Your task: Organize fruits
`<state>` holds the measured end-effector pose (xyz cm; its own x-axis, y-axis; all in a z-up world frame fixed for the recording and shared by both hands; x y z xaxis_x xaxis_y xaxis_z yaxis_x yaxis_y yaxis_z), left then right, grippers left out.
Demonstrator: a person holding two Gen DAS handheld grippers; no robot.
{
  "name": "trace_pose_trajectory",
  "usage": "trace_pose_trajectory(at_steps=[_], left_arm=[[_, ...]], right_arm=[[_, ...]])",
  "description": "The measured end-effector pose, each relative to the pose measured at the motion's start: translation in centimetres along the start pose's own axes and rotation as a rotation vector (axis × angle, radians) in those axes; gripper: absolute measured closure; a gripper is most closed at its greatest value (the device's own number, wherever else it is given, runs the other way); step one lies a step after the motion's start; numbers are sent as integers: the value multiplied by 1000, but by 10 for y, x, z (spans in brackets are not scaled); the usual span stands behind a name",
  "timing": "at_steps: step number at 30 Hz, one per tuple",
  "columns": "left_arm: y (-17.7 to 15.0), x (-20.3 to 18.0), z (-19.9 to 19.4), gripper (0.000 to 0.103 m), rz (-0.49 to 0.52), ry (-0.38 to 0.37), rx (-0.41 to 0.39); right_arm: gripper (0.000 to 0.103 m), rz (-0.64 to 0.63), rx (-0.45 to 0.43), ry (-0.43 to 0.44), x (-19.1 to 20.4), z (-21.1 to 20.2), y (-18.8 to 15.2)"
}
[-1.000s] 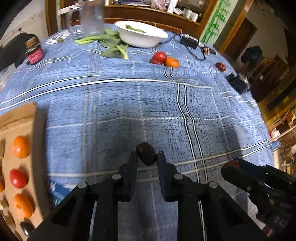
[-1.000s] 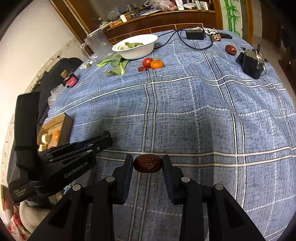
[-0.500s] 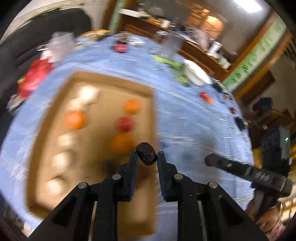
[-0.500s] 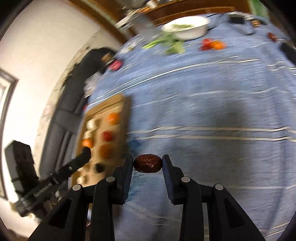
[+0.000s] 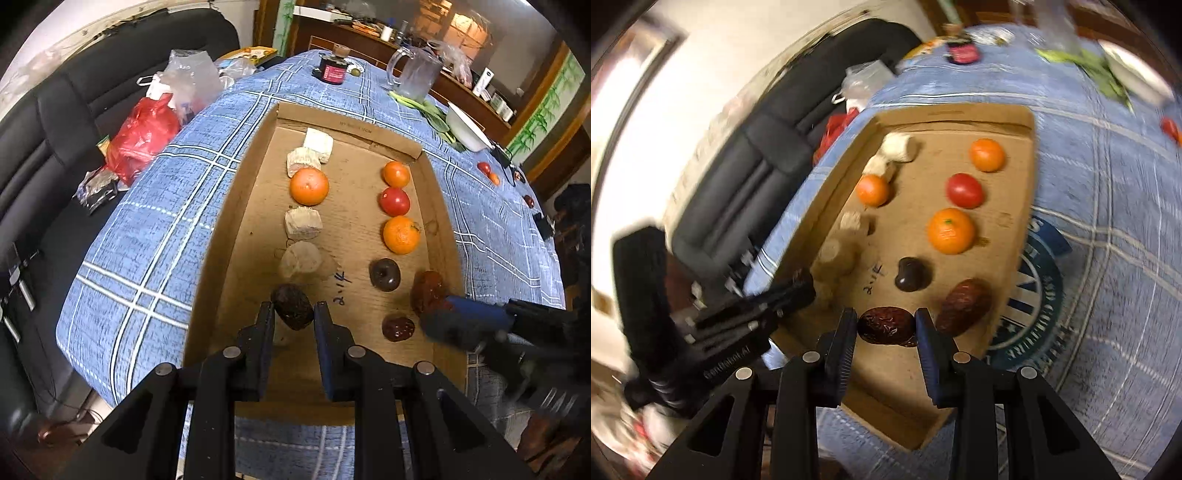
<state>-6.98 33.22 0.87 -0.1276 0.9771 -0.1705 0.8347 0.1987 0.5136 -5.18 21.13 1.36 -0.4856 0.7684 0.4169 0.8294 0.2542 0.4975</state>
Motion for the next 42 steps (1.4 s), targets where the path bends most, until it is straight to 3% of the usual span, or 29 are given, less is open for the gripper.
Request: trace_pose_trajectory(at_steps=[5, 10, 13, 15, 18, 22, 25, 34, 36, 42], left_arm=[[7, 2, 11, 82, 30, -29, 14], [13, 0, 20, 81, 61, -56, 35], [15, -1, 20, 72, 65, -56, 37], [17, -1, 18, 61, 57, -53, 29], [20, 0, 10, 56, 35, -35, 9], [20, -3, -8, 52, 7, 19, -31], [20, -10, -27, 49, 13, 89, -88], [26, -52, -92, 27, 75, 293, -313], [28, -59, -99, 22, 82, 328, -331], [22, -81, -110, 21, 81, 382, -337]], right_arm=[[68, -97, 18, -67, 12, 20, -10], [67, -96, 26, -91, 14, 29, -12], [67, -108, 21, -109, 15, 33, -11], [67, -115, 23, -113, 15, 34, -11], [65, -117, 22, -99, 15, 29, -12], [54, -138, -2, -79, 16, 13, -14], [53, -150, -25, -72, 14, -2, -14], [49, -118, -108, -85, -16, -45, -14], [46, -113, -129, -87, -21, -56, -15], [44, -107, -176, -93, -34, -84, -21]])
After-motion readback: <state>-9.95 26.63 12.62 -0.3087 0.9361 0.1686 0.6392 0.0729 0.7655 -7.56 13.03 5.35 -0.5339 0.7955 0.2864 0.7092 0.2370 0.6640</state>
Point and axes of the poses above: each gripper's, at about its wrist camera, not at the fingertips, and z roughly the way its jaws point, x to its left, y to its top, the point moved 6 cm from there along z, roughly the way its jaws point, and after that the axes turned 6 degrees about -x, right-handed, at the moved point
